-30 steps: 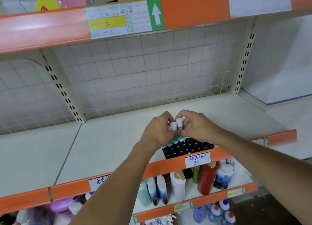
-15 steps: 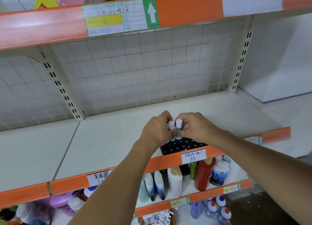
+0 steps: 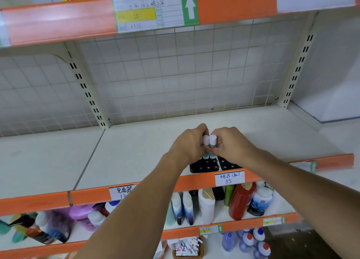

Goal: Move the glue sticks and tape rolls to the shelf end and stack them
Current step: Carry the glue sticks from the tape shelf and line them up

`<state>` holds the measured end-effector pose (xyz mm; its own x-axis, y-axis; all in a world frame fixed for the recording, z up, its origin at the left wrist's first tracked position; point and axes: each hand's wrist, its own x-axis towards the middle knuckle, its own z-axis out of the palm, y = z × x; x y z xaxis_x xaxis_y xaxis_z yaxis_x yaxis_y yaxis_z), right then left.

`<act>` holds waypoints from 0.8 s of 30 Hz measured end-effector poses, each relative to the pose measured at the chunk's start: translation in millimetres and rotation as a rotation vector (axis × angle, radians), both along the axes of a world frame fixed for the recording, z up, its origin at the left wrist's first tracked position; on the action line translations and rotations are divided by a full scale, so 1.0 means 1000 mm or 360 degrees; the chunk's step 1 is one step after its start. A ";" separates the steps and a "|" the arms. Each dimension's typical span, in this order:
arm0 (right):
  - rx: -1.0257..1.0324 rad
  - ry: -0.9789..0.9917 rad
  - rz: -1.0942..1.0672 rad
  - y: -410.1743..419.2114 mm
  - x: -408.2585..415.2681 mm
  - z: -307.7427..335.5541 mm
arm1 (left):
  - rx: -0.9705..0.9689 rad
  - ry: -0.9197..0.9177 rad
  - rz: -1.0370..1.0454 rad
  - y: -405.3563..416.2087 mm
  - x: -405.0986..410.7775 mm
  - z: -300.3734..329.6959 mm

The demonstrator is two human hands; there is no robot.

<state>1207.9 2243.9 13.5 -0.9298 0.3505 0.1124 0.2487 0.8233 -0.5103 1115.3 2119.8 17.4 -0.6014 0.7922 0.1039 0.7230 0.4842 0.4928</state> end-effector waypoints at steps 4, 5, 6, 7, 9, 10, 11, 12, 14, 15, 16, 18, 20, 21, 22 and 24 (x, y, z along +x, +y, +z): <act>-0.0027 0.0003 0.0013 0.000 0.007 -0.001 | -0.0003 -0.0023 0.0013 0.000 0.006 0.002; -0.0039 0.0001 0.0016 0.000 0.008 -0.001 | 0.0007 -0.0038 0.0030 -0.001 0.008 0.002; -0.0049 0.0004 0.0021 0.000 0.008 0.000 | 0.0015 -0.0052 0.0047 -0.001 0.010 0.002; -0.0054 0.0002 0.0025 0.000 0.008 0.000 | 0.0023 -0.0063 0.0064 -0.002 0.011 0.001; -0.0061 -0.0006 0.0028 -0.001 0.007 -0.001 | 0.0028 -0.0063 0.0095 -0.004 0.013 0.001; -0.0061 -0.0008 0.0031 -0.001 0.006 -0.001 | 0.0028 -0.0063 0.0108 -0.005 0.014 0.001; -0.0064 -0.0016 0.0037 -0.001 0.007 -0.001 | 0.0030 -0.0075 0.0118 -0.006 0.015 0.001; -0.0076 -0.0040 0.0050 0.000 0.008 -0.001 | 0.0035 -0.0099 0.0124 -0.007 0.016 0.001; -0.0110 -0.0134 0.0081 0.003 0.010 0.002 | 0.0055 -0.0151 0.0134 -0.010 0.018 0.002; -0.0121 -0.0189 0.0089 0.005 0.012 0.004 | 0.0068 -0.0163 0.0139 -0.012 0.018 0.003; -0.0118 -0.0227 0.0092 0.006 0.013 0.007 | 0.0084 -0.0161 0.0150 -0.014 0.018 0.002; -0.0081 -0.0246 0.0054 0.007 0.015 0.014 | 0.0119 -0.0150 0.0179 -0.021 0.019 0.003; -0.0035 -0.0191 0.0062 0.004 0.016 0.029 | 0.0147 -0.0151 0.0212 -0.032 0.019 0.004; 0.0003 -0.0153 0.0095 0.000 0.016 0.038 | 0.0153 -0.0140 0.0223 -0.039 0.019 0.006; 0.0042 -0.0117 0.0135 -0.005 0.015 0.047 | 0.0148 -0.0114 0.0232 -0.047 0.019 0.008; 0.0129 -0.0048 0.0220 -0.021 0.010 0.065 | 0.0098 -0.0022 0.0250 -0.065 0.018 0.013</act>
